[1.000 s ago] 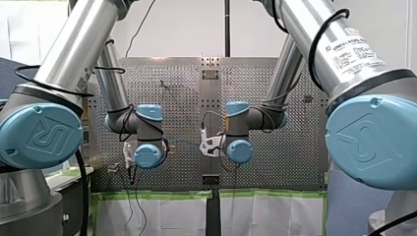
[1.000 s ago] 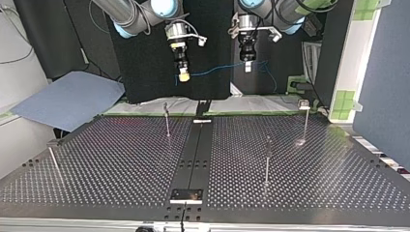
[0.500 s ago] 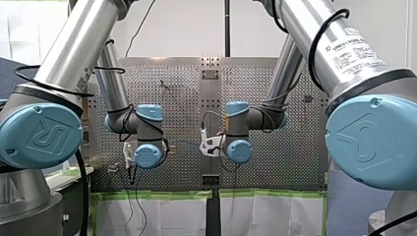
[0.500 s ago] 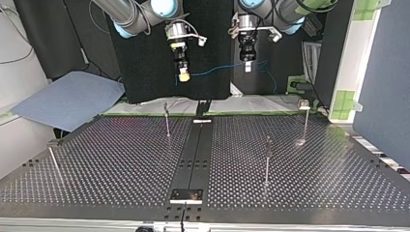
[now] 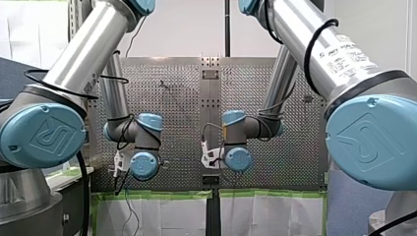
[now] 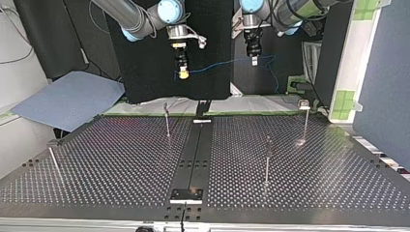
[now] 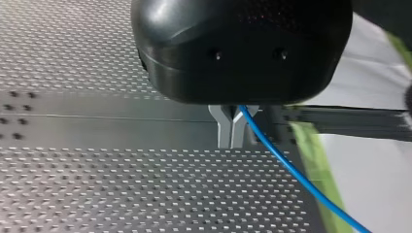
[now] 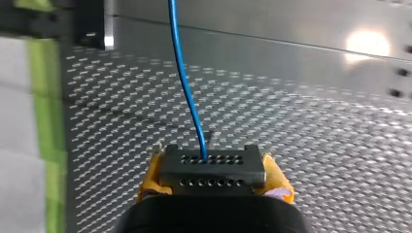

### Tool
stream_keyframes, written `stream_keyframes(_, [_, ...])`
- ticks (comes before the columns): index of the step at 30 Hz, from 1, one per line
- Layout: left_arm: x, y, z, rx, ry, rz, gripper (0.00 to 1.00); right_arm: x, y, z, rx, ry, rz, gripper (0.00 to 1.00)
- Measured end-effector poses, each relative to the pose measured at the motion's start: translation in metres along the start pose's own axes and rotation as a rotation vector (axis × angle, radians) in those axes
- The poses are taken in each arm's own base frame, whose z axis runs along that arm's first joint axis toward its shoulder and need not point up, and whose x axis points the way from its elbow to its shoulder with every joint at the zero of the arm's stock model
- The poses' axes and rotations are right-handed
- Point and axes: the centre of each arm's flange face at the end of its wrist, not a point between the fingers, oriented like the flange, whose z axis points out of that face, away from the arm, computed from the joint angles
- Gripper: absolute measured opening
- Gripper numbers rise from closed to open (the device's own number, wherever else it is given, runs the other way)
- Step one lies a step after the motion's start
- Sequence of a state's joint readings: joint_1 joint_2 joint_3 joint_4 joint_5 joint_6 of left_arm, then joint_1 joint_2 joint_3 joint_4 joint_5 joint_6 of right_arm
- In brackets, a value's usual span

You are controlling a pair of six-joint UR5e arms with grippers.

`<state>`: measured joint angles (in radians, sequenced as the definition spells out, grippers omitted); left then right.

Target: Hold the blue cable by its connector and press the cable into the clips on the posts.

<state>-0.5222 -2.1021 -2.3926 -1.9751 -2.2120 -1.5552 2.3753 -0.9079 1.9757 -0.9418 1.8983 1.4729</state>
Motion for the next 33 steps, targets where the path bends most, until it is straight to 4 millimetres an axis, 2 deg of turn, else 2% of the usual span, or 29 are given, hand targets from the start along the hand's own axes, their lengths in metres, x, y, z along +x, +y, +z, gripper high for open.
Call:
stream_keyframes(9, [0.008,0.001,-0.001,-0.001,0.018,0.014,0.0,-0.014,0.002,-0.009,0.007,-0.092,-0.031,0.0])
stream_keyframes(16, [0.003,0.002,0.003,0.002,0.019,0.029,0.0,-0.013,0.004,-0.011,0.001,-0.118,-0.029,0.0])
stream_keyframes(23, [-0.015,0.008,0.005,-0.025,0.022,0.087,0.0,0.016,0.002,-0.01,0.005,-0.091,0.036,0.0])
stream_keyframes(28, [-0.028,0.012,0.005,-0.033,0.022,0.102,0.0,0.045,0.0,-0.004,0.038,-0.041,0.085,0.0])
stream_keyframes(33, [-0.049,0.007,0.013,-0.024,0.0,0.069,0.0,0.075,0.0,0.003,0.073,0.006,0.112,0.0])
